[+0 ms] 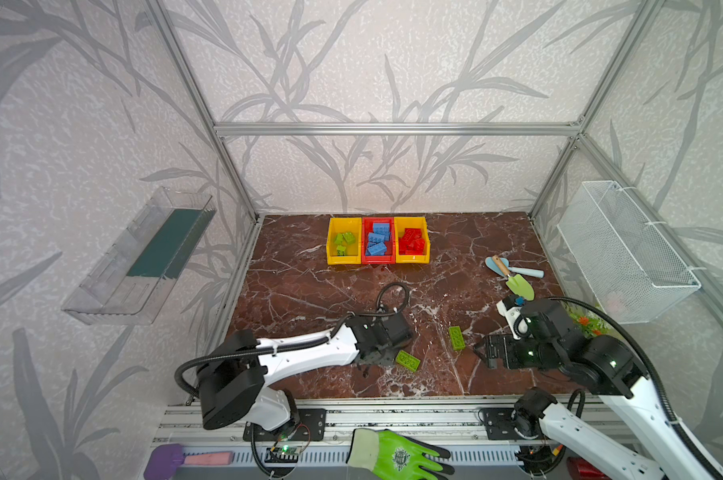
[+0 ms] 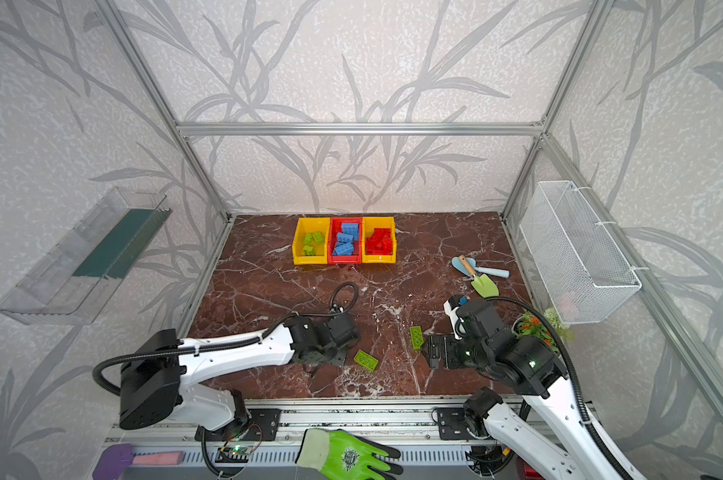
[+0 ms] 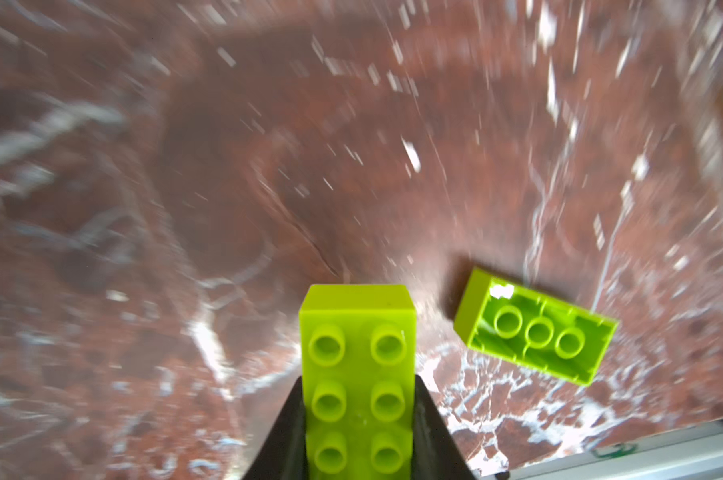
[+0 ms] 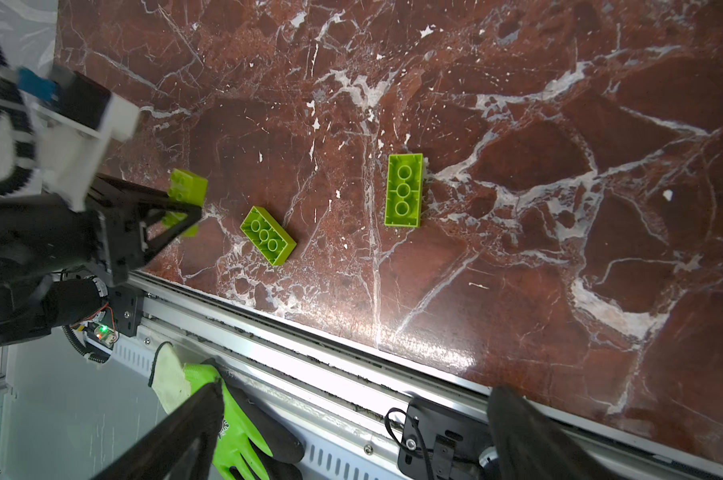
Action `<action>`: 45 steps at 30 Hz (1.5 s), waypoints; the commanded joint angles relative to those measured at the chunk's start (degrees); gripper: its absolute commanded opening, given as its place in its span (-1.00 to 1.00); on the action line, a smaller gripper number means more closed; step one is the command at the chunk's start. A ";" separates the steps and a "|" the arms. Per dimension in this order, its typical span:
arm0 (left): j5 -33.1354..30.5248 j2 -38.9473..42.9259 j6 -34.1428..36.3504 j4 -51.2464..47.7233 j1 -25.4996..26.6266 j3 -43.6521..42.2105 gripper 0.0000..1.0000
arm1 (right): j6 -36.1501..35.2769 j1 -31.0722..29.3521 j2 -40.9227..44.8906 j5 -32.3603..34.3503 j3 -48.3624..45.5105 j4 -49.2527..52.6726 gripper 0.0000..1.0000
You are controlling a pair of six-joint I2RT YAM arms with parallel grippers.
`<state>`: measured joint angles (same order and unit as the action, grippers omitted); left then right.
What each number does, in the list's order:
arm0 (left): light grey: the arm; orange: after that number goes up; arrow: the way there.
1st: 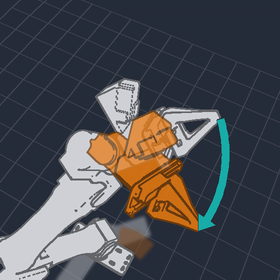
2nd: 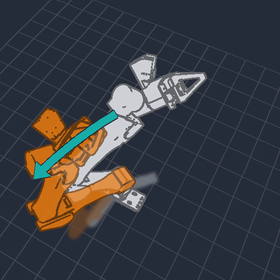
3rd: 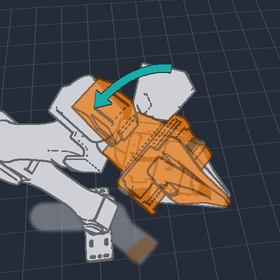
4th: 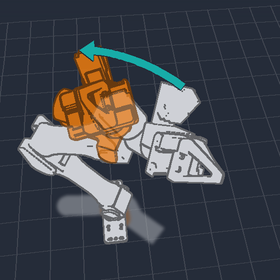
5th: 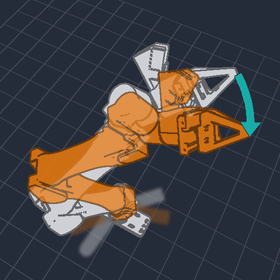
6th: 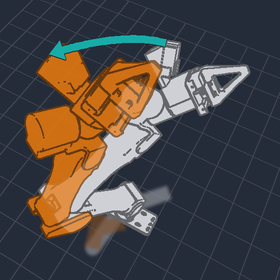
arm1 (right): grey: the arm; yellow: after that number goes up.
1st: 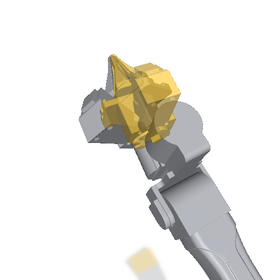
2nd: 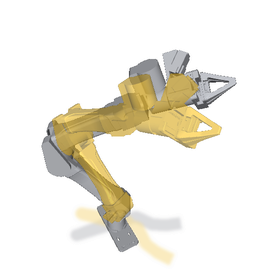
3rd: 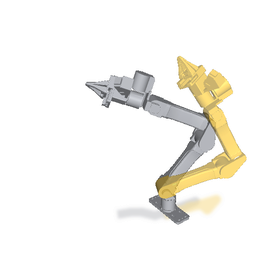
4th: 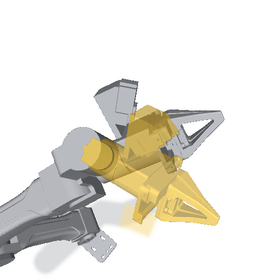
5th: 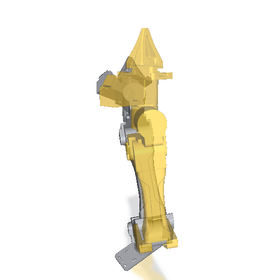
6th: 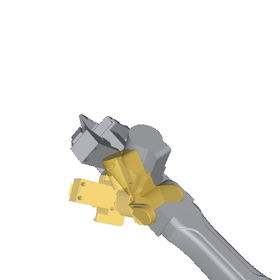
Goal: Sort the legos into containers by color
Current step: 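Carry the green brick with the left gripper into the yellow bin and release, then lift the open left gripper away from the yellow bin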
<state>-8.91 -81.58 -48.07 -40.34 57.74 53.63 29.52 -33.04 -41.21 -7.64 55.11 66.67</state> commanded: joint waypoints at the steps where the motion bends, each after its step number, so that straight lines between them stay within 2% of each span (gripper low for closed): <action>1: 0.06 2.82 6.72 -3.57 -6.90 4.12 -0.54 | -0.73 0.03 -4.15 -0.63 0.64 -6.17 0.99; 5: 3.01 1.11 12.93 -3.77 -17.20 9.35 -0.54 | -1.38 0.01 -10.70 -0.97 2.65 -10.45 0.99; 8: 6.46 -3.49 17.29 -2.82 -24.80 15.19 -0.53 | -1.91 0.07 -15.60 -0.27 5.58 -12.25 0.99; 13: 9.13 -17.07 23.37 -4.81 -33.60 31.27 -0.54 | -1.79 0.19 -22.84 0.11 9.85 -15.51 0.99; 19: 12.09 -33.65 26.21 -8.84 -40.27 51.62 -0.54 | -1.44 0.38 -28.32 1.87 13.54 -15.16 0.99; 26: 14.05 -53.04 26.48 -18.59 -45.02 78.35 -0.52 | -0.42 1.90 -30.72 3.76 15.61 -13.51 0.99; 27: 14.30 -55.29 26.33 -19.84 -45.29 81.71 -0.46 | -0.43 2.06 -31.22 3.94 16.08 -13.29 0.99; 30: 17.49 -59.68 26.47 -21.73 -45.61 87.86 0.23 | -1.19 3.09 -32.57 4.21 17.60 -12.23 0.99; 31: 17.61 -60.45 26.01 -22.09 -45.61 88.79 0.37 | -1.45 3.39 -33.10 4.21 18.11 -11.86 0.99; 34: 17.95 -59.85 24.76 -21.23 -45.61 87.59 0.52 | -2.22 4.07 -33.89 4.21 19.48 -11.14 0.99; 38: 17.92 -55.46 22.55 -20.00 -45.37 82.33 0.53 | -3.03 4.57 -33.89 3.53 19.44 -10.72 0.99; 42: 17.25 -46.74 20.00 -17.36 -43.53 71.37 0.52 | -3.58 4.56 -32.32 2.83 17.62 -10.73 0.99; 45: 16.56 -40.12 13.61 -16.61 -41.60 61.60 0.53 | -3.94 4.66 -30.49 2.05 15.44 -10.86 0.99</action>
<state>8.05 -128.79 -28.93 -57.23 14.00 119.74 26.70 -28.64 -74.11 -4.75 72.01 54.33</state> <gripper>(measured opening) 0.764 0.994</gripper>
